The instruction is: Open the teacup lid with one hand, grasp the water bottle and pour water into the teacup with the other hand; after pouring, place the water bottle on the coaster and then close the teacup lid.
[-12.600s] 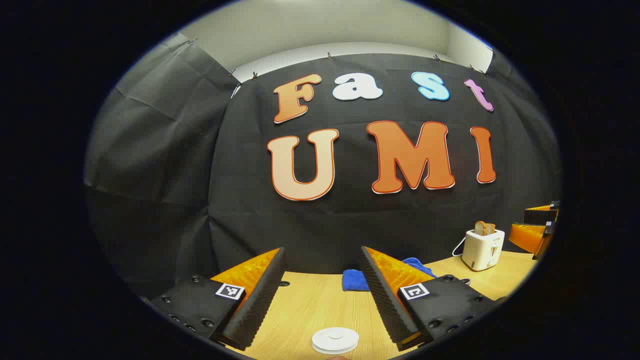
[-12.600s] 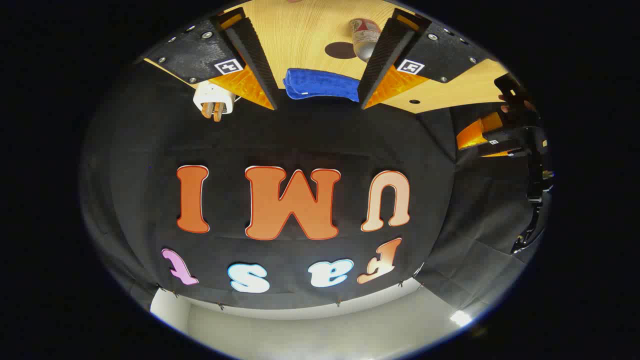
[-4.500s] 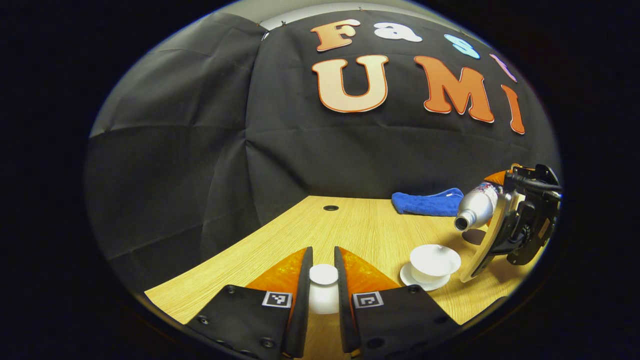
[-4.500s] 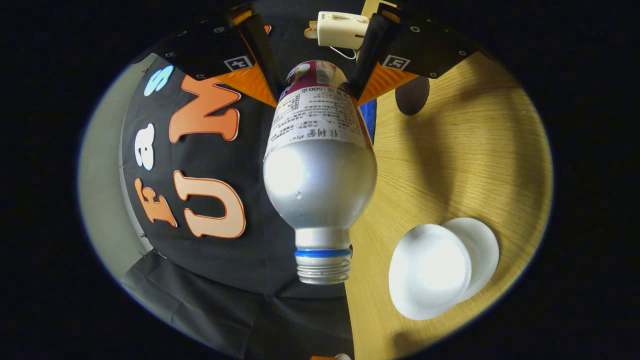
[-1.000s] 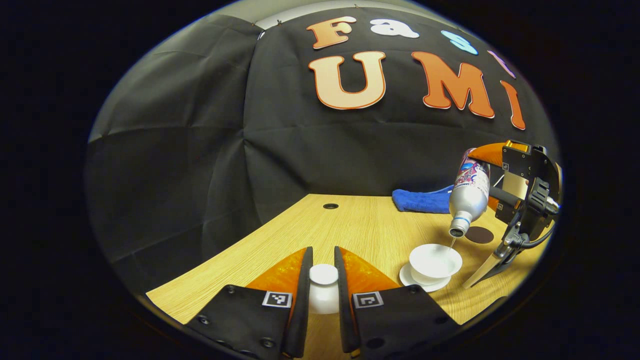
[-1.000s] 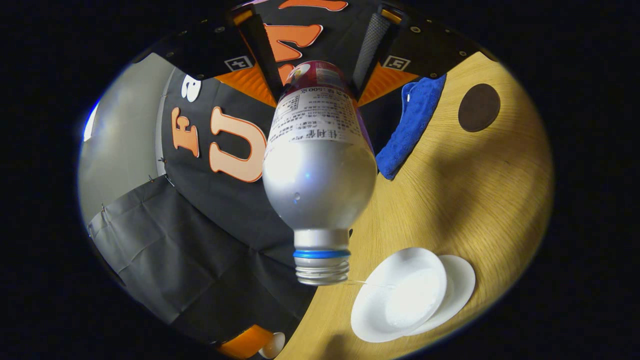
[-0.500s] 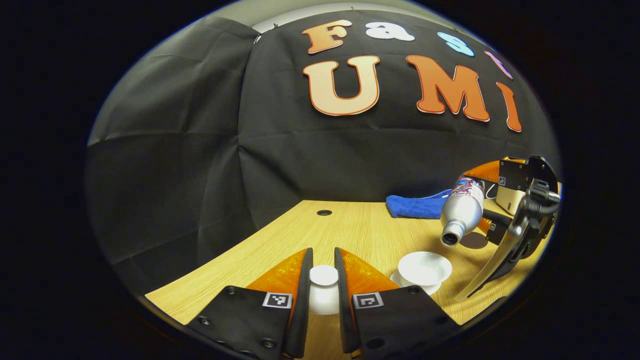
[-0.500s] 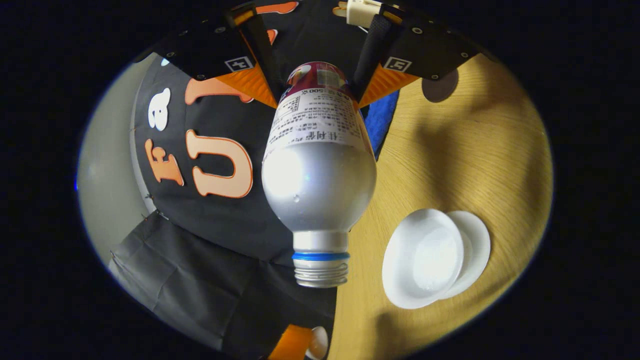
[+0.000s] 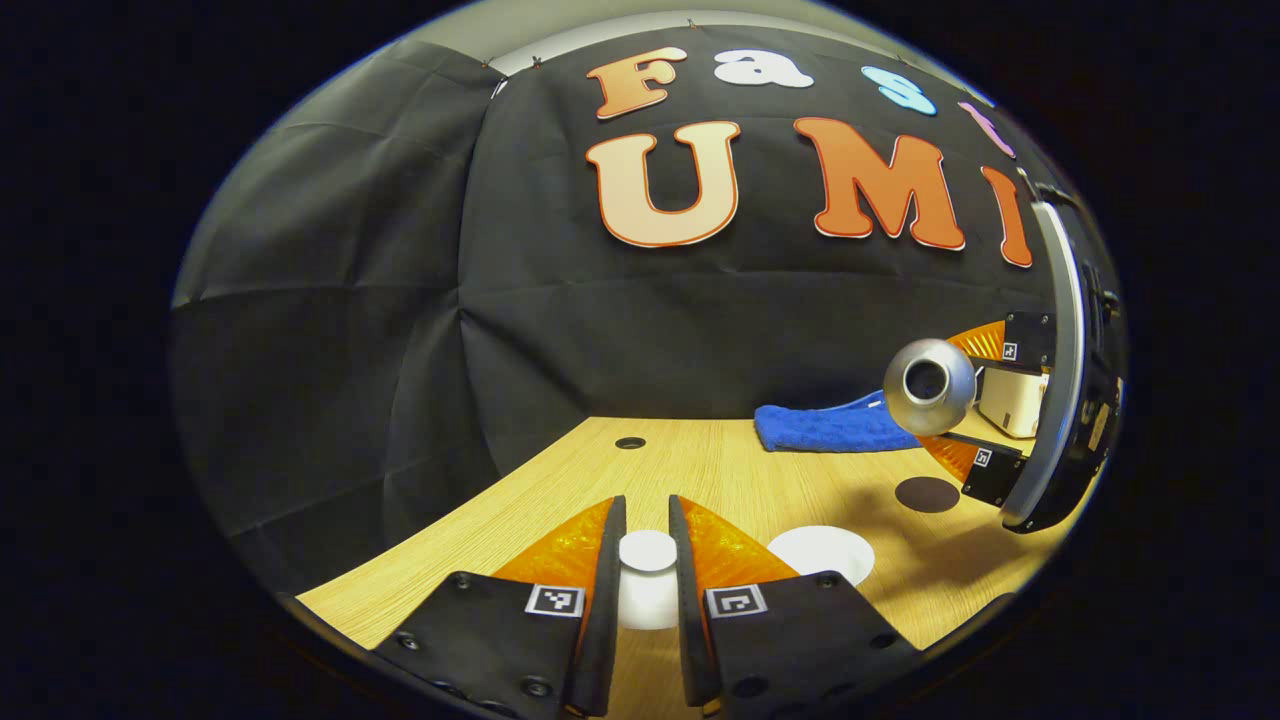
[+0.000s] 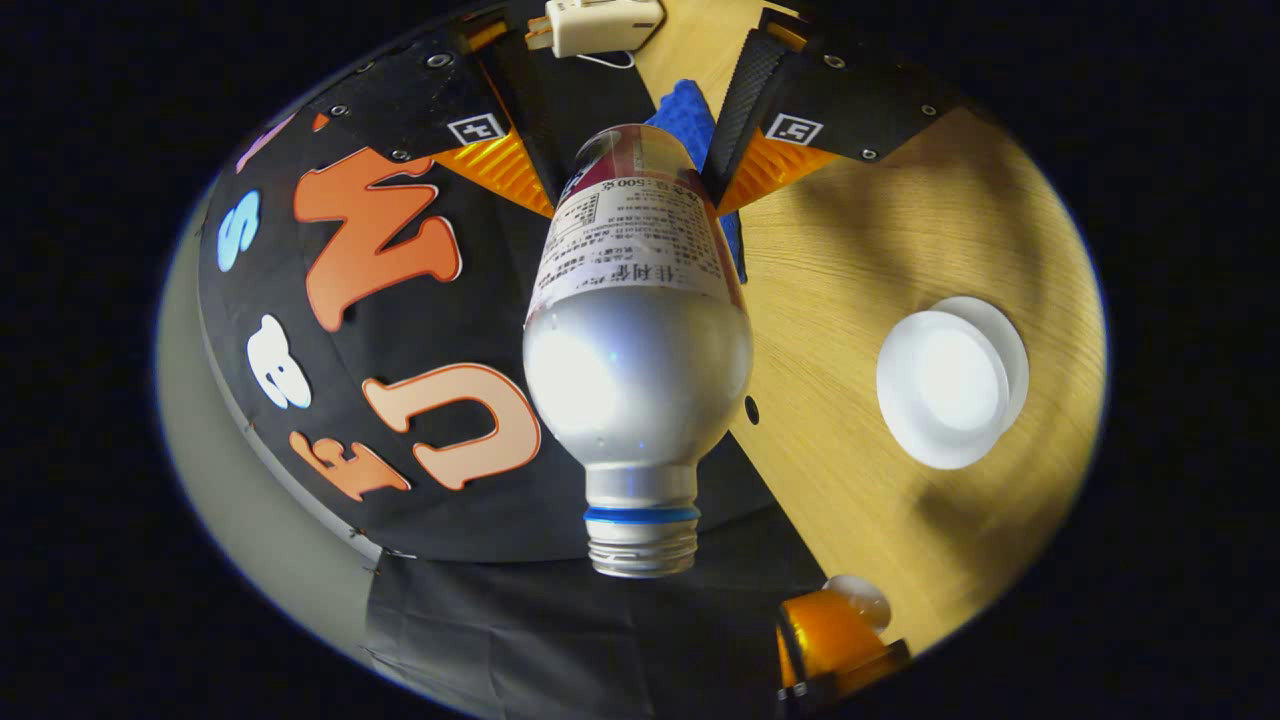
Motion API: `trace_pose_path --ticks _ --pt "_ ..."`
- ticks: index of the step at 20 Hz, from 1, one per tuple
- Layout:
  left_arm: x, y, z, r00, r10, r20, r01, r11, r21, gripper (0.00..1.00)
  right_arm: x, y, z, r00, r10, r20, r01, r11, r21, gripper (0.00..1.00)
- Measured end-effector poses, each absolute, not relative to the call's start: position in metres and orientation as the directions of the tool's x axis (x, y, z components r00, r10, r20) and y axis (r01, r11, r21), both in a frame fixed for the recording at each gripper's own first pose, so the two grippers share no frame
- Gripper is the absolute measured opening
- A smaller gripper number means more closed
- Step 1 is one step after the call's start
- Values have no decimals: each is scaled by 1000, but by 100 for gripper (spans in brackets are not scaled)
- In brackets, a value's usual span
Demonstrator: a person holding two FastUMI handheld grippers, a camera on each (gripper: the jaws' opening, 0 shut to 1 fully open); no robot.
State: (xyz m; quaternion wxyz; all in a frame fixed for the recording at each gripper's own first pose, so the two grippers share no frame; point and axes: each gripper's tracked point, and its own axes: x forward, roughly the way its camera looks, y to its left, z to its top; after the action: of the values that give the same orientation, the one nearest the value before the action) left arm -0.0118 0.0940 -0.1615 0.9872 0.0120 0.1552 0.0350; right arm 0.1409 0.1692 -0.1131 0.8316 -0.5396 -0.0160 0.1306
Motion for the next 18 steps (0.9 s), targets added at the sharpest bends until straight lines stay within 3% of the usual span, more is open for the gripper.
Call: trace_pose_path --ticks 7,18 --pt "-1 67 -155 955 28 -296 -23 1000 21 30 145 151 -116 962 213 -171 -272 695 -666 80" --pt "16 24 -141 963 -61 -262 51 998 -42 30 150 147 -148 943 187 -276 -266 921 -285 79"
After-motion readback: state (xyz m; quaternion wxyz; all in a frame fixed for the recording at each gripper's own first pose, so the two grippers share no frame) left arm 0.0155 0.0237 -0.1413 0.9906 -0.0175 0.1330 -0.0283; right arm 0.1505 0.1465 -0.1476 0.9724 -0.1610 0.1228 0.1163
